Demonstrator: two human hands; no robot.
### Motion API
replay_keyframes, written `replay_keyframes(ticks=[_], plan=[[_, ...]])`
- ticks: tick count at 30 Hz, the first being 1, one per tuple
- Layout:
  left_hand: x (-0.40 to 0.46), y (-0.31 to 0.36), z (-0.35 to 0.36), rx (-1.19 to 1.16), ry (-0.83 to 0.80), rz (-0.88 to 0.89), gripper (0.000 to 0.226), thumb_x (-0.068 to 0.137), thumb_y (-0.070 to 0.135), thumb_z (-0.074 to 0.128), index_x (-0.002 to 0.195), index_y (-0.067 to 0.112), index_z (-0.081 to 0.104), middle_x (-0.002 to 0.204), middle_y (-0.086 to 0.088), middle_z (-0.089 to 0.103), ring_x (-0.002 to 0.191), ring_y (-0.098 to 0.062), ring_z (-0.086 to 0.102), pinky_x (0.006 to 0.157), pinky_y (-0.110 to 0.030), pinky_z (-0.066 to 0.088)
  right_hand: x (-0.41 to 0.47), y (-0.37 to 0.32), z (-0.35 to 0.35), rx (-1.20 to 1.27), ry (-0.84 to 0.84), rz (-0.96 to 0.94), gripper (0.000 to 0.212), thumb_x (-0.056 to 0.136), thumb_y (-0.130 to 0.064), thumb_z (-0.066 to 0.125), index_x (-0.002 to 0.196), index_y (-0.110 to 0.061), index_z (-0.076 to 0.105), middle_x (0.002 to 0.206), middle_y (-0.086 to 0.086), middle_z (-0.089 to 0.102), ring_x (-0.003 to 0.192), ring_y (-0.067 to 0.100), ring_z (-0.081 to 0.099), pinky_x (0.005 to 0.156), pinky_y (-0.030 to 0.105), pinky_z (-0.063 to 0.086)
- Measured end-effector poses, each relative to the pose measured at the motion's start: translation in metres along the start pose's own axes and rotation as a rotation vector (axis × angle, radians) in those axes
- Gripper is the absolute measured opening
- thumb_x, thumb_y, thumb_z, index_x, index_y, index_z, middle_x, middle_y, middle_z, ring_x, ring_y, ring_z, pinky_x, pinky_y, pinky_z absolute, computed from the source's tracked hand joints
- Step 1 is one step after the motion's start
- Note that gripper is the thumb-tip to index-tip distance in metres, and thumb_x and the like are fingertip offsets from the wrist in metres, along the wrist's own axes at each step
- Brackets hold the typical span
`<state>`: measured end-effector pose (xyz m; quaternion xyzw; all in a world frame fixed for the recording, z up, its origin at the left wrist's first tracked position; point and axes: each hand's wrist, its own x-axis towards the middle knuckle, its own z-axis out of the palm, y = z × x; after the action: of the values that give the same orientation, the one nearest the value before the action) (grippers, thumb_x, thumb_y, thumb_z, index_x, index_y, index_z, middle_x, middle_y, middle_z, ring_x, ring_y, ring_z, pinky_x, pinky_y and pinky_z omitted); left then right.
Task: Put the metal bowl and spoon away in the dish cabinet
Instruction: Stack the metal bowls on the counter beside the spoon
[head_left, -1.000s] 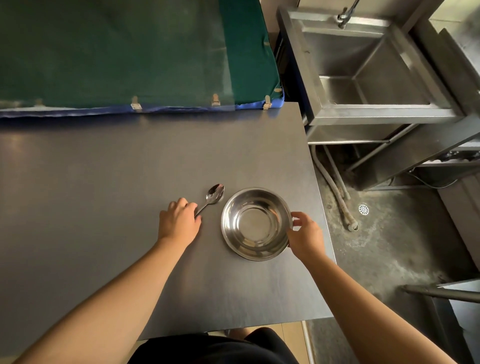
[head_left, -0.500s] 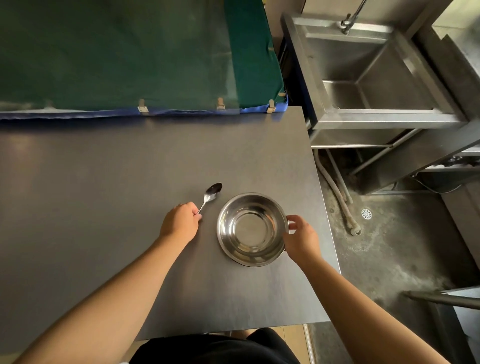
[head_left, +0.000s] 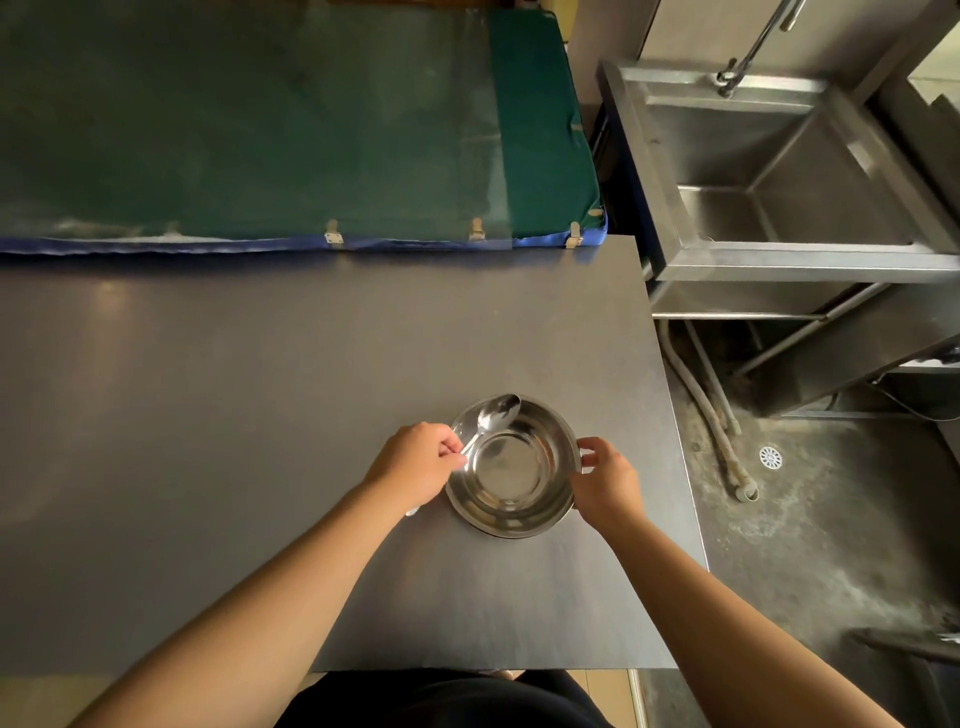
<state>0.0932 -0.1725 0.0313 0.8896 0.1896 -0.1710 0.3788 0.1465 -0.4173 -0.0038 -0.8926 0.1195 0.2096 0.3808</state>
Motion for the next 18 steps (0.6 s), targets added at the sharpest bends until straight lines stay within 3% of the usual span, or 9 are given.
replay_keyframes(ticks=[7,18], plan=[[-0.005,0.013,0.024,0.201,-0.079,0.003,0.011,0.090,0.028,0.068,0.097,0.022,0.073,0.099,0.000,0.072,0.093,-0.022,0.066,0.086,-0.036,0.055,-0.001,0.003,0.003,0.051,-0.009,0.002,0.030,0.087,-0.017,0.066,0.117,-0.020,0.066,0.098,0.000,0.069,0.081,0.029,0.071,0.073,0.047,0.062],[0.002,0.016,0.042,0.441,-0.064,0.009,0.016,0.094,0.029,0.061,0.102,0.027,0.075,0.104,-0.004,0.072,0.096,-0.026,0.065,0.077,-0.030,0.050,-0.005,0.005,0.004,0.079,0.006,-0.005,0.031,0.094,-0.038,0.065,0.119,-0.021,0.064,0.102,0.001,0.068,0.083,0.027,0.071,0.074,0.047,0.061]])
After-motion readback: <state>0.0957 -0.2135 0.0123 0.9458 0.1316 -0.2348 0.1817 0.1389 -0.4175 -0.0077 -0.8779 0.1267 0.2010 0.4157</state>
